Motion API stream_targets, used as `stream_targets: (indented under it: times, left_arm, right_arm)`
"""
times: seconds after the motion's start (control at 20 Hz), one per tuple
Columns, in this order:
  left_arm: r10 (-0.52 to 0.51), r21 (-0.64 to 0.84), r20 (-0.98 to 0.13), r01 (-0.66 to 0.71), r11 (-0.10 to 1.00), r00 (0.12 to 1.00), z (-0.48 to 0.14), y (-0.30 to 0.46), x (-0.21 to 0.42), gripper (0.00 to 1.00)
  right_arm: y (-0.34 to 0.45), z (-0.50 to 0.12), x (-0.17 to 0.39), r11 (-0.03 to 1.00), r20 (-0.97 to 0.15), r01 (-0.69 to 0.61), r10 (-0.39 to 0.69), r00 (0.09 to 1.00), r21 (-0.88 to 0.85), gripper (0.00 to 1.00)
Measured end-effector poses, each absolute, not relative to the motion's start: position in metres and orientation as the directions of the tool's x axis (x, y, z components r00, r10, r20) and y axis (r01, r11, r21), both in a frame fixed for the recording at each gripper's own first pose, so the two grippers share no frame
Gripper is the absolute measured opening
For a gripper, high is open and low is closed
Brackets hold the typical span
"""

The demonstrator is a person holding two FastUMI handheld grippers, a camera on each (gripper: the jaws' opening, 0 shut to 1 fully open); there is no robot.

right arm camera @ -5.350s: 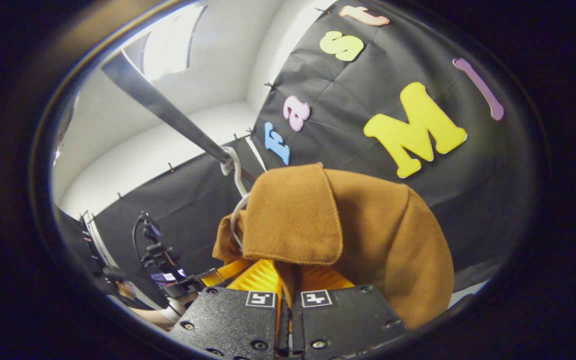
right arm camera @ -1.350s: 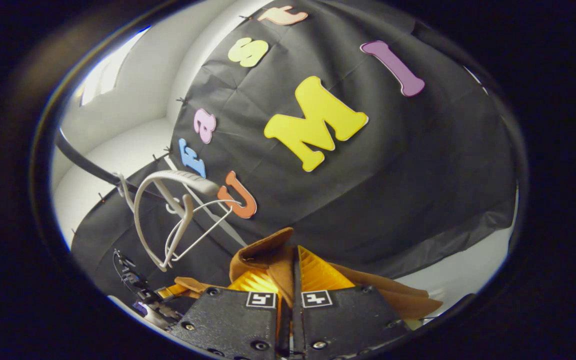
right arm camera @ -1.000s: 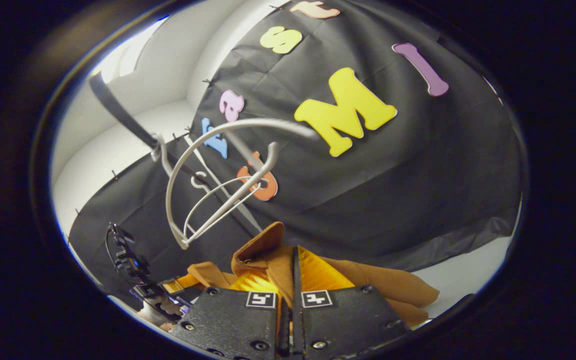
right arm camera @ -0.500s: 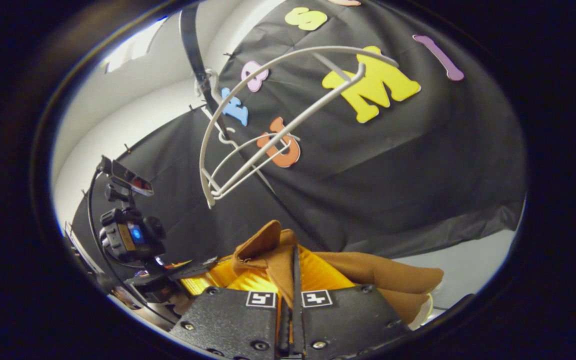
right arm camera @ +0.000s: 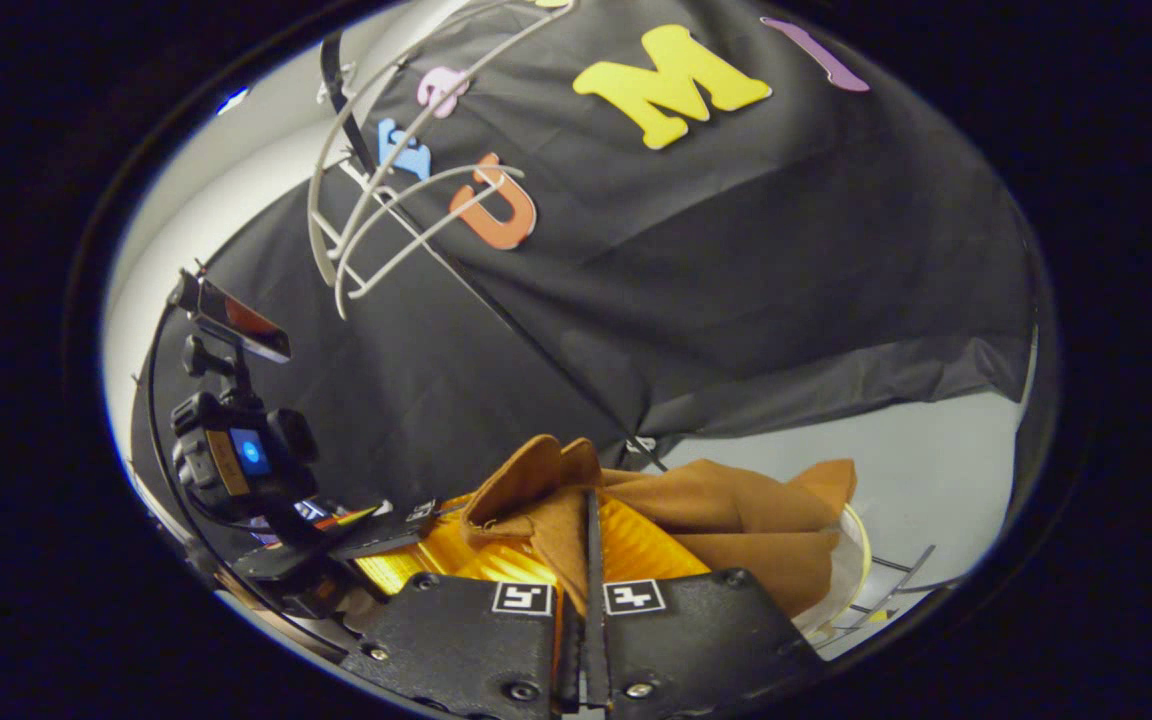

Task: Grasp the clothes on the hanger with both hands and then place them into the laundry hamper below.

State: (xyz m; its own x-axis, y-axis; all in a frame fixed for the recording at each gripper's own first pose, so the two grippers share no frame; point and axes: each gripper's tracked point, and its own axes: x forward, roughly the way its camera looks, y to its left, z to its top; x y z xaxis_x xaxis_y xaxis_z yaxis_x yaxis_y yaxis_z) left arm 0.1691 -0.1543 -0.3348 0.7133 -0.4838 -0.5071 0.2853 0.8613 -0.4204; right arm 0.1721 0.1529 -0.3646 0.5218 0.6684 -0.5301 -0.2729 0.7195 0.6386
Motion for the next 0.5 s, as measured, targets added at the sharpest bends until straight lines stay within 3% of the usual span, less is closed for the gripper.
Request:
stream_targets:
  times: [0.5]
  left_arm:
    - [-0.426, -0.451, -0.729, 0.092, 0.888, 0.536, -0.474, -0.161, 0.114, 0.0]
  right_arm:
    - [0.142, -0.503, 0.143, 0.838, -0.773, -0.107, 0.537, 0.337, 0.535, 0.06]
